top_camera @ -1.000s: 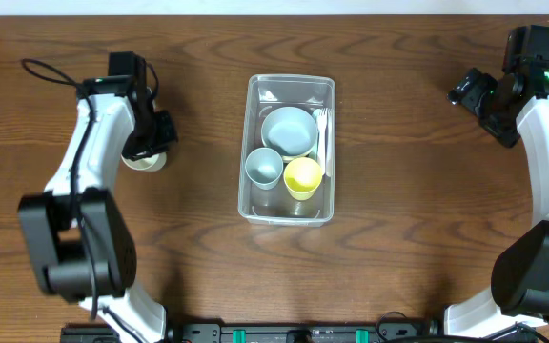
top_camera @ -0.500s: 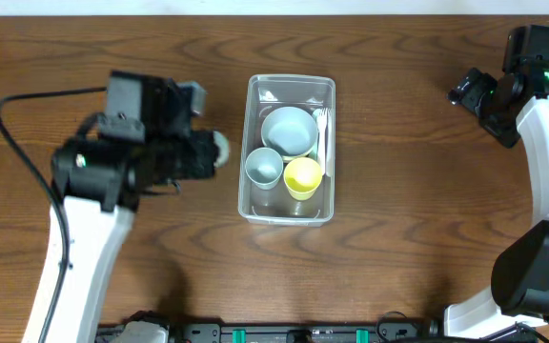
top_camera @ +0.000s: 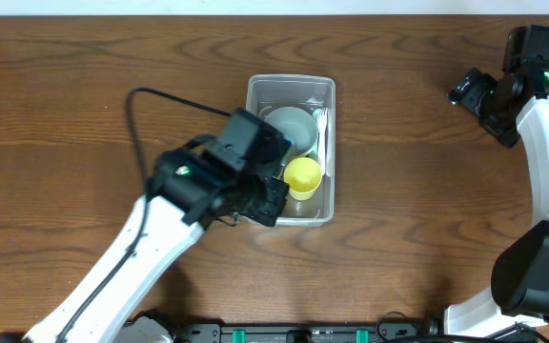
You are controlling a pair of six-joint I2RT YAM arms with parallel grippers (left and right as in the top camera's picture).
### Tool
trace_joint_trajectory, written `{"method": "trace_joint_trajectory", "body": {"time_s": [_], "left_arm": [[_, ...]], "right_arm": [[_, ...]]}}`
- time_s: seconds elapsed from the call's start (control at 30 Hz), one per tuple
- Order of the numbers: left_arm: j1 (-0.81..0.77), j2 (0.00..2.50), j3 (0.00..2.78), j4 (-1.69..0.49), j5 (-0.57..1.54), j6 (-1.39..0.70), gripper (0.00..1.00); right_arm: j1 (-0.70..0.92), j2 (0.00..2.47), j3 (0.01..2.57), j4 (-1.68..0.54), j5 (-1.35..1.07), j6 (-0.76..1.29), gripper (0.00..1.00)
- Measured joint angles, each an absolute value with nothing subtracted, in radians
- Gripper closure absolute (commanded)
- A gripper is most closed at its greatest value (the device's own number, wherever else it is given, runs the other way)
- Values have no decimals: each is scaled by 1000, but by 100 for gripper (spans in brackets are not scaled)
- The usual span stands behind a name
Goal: Pack container
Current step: 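Carry the white cup with the left gripper into the container and release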
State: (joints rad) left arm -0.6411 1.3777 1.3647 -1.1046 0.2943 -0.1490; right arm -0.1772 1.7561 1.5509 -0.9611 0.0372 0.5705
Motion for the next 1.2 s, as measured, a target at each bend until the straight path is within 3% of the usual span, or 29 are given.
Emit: {"method": "trace_joint_trajectory", "body": {"time_s": [0.57, 0.8, 1.2], "left_arm": [[-713, 1642, 1348, -1024, 228, -149, 94], [-714, 1643, 1348, -1025, 226, -138, 71], [-715, 1643, 1348, -1025, 225, -137, 70]], "right_arm": [[-177, 1756, 1551, -961, 37, 570, 1], [-177, 1756, 1551, -961, 37, 570, 1], [-177, 1756, 1551, -961, 37, 570, 1]]}}
